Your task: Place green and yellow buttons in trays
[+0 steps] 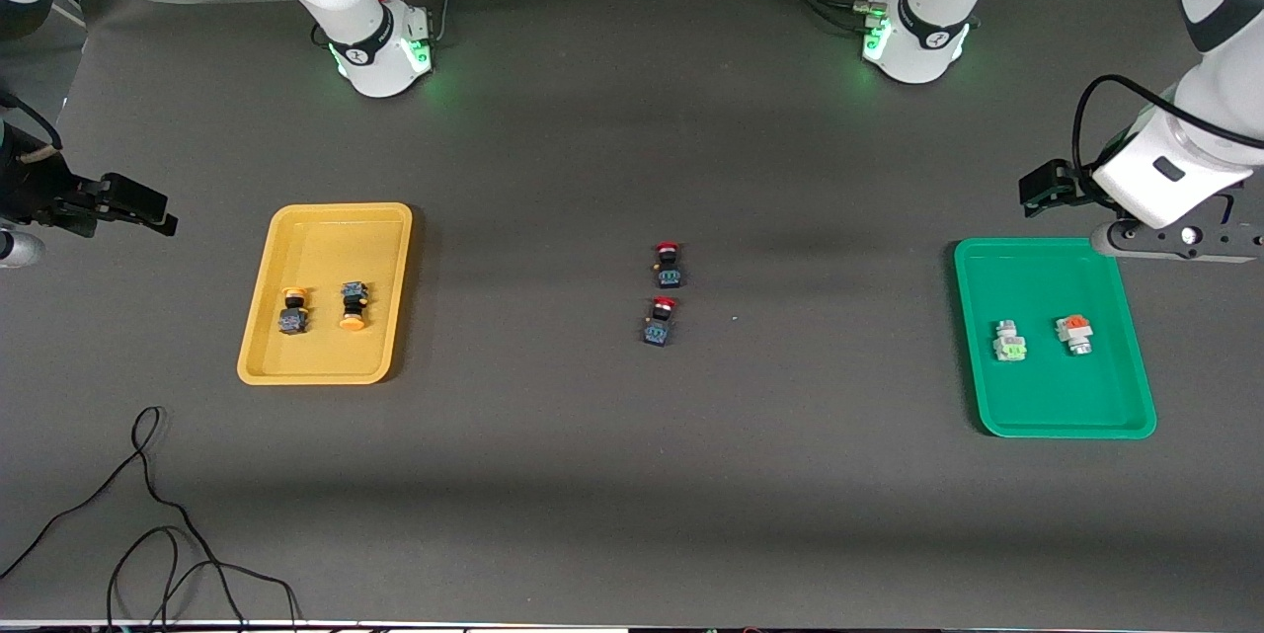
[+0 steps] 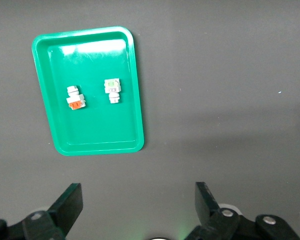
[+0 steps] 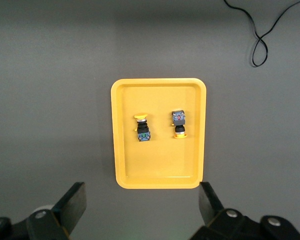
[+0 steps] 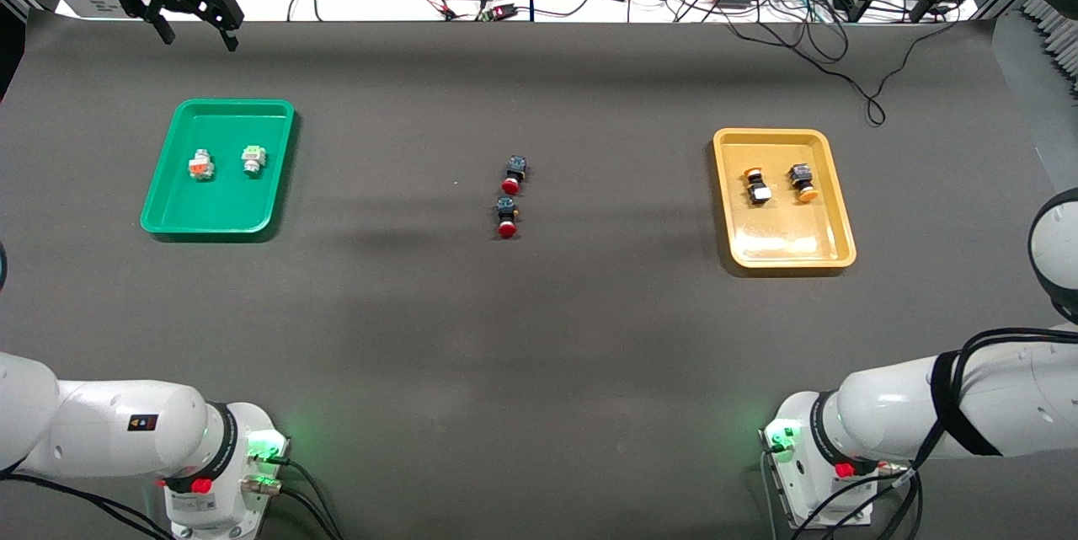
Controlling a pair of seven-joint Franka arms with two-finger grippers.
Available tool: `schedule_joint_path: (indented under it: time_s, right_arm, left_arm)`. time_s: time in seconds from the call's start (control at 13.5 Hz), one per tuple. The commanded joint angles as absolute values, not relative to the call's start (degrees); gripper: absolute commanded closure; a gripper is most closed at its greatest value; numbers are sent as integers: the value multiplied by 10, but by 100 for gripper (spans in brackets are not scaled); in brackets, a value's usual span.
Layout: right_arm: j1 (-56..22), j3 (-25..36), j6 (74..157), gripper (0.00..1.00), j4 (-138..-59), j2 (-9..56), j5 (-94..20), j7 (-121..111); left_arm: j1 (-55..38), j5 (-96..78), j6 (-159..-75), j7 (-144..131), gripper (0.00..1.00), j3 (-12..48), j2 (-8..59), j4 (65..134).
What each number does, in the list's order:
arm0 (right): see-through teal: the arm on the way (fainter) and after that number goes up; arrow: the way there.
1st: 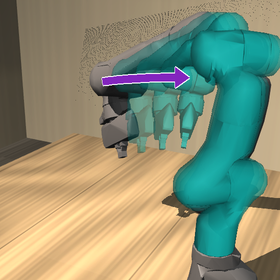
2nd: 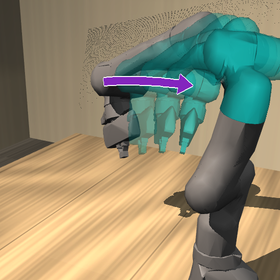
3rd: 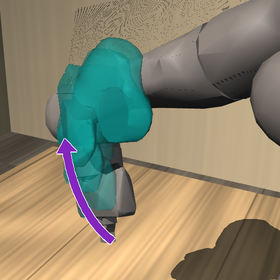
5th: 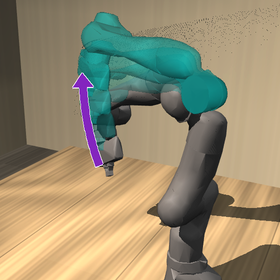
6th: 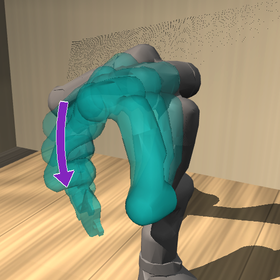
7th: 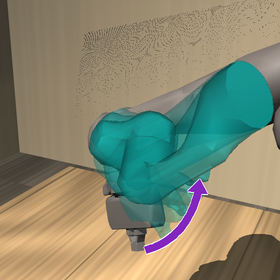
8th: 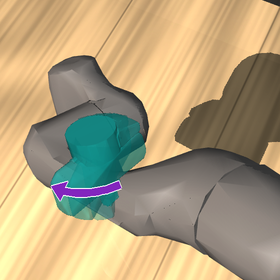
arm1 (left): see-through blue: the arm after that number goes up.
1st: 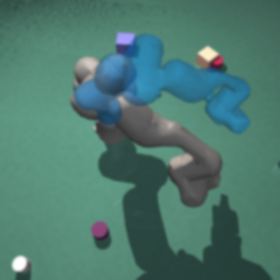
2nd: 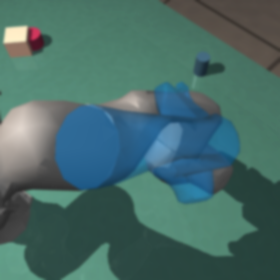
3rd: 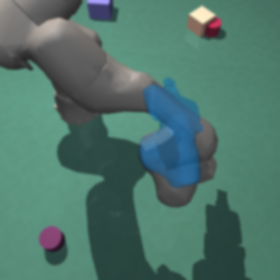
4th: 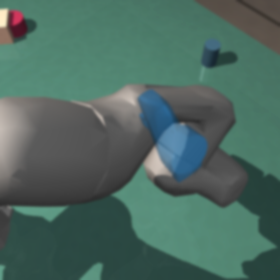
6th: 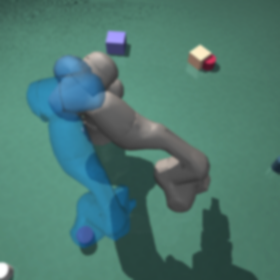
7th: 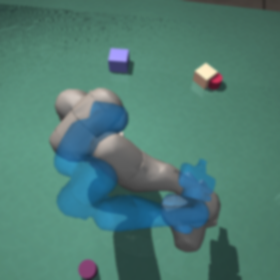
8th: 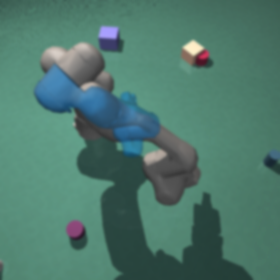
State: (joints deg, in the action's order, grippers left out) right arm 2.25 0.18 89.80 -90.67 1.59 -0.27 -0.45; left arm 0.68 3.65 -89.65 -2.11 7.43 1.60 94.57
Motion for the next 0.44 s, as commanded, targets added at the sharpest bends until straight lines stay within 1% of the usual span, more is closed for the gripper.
schedule_joint_path:
  time_s: [0.0, 0.37]
  right_arm:
    - [25, -2, 896, 0, -896, 19, 2, -2]
    - [25, -2, 896, 0, -896, 19, 2, -2]
  left_arm:
    - [3, 31, -892, -16, 0, 67, 8, 950]
    - [11, 32, -877, -11, 0, 65, 8, 950]
